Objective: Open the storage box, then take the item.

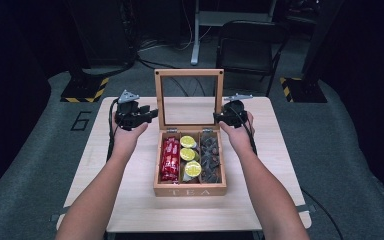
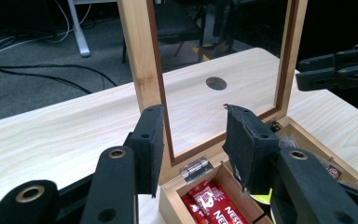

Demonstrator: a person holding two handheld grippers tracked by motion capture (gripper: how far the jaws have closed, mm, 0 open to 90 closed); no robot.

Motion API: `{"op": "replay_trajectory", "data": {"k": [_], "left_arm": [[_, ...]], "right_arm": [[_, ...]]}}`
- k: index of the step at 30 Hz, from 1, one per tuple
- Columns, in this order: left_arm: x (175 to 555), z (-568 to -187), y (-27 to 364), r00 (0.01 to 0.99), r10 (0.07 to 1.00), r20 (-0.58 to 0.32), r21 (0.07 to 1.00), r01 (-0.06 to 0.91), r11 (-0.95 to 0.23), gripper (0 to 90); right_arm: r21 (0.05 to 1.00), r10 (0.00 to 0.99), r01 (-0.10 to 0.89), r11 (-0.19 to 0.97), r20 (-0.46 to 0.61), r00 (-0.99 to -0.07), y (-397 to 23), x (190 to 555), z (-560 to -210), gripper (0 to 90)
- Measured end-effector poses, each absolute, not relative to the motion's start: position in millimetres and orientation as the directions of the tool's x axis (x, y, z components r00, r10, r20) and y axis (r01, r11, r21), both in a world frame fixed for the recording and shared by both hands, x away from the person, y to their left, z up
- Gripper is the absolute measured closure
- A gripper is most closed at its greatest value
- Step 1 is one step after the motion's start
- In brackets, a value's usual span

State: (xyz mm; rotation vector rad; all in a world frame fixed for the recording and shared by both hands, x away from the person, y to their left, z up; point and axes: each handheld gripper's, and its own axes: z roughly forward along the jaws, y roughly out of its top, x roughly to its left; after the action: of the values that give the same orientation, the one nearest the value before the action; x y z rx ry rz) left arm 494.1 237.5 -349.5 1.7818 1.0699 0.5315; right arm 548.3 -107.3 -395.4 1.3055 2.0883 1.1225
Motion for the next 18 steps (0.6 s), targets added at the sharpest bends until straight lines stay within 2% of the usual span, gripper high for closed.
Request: {"op": "replay_trajectory", "data": {"k": [7, 18], "left_arm": [[493, -349, 241, 0.516, 0.851, -0.101, 0.888, 0.433, -0.157, 57.2], [489, -347, 245, 0.507, 0.856, -0.099, 0.888, 0.433, -0.154, 55.5]], "right_arm": [[0.831, 0.855, 0.493, 0.26, 0.039, -0.517, -102, 525, -385, 51.0], [0.831, 0.804, 0.453, 0.323, 0.012, -0.595, -95, 493, -389, 48.0]]}}
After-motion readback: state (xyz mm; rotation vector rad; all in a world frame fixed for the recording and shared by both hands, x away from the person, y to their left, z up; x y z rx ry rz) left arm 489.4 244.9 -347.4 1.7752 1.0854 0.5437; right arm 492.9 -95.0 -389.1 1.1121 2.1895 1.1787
